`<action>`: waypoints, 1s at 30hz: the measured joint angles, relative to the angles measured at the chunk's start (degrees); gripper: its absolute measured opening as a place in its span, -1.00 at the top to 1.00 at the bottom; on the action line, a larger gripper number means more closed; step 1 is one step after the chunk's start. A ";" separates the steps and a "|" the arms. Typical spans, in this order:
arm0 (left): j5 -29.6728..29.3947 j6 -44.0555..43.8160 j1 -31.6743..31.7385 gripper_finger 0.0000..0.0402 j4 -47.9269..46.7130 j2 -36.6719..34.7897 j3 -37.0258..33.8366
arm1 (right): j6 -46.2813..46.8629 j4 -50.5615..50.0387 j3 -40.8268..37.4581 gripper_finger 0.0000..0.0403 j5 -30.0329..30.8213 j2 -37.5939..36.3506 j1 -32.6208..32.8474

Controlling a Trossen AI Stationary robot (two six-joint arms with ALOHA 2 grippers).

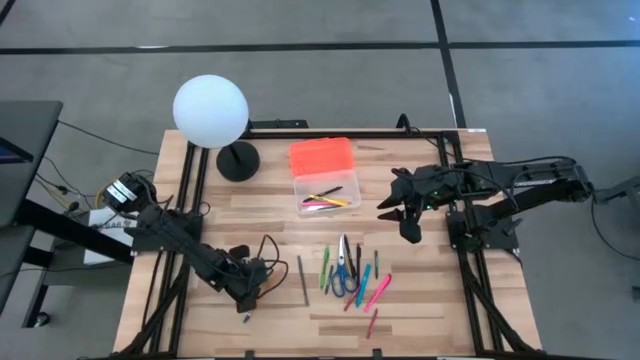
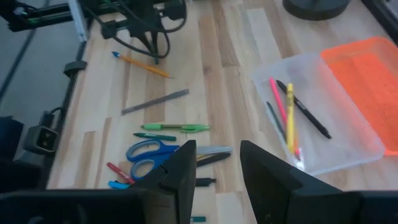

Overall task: Pick & place school supplies into a supply box
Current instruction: Put the green crayon into the supply box

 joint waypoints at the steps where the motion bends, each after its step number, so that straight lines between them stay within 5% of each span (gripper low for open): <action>1: -0.01 -1.64 0.02 0.93 -0.02 0.00 0.00 | -0.02 -0.32 0.00 0.41 0.27 0.00 0.00; 11: -0.90 -18.70 0.23 0.85 0.44 0.00 0.00 | -0.02 -0.70 0.02 0.41 0.48 0.00 0.00; 30: -0.90 -7.19 0.30 0.85 3.15 0.00 -0.24 | 0.00 -0.65 0.02 0.41 0.53 0.00 0.00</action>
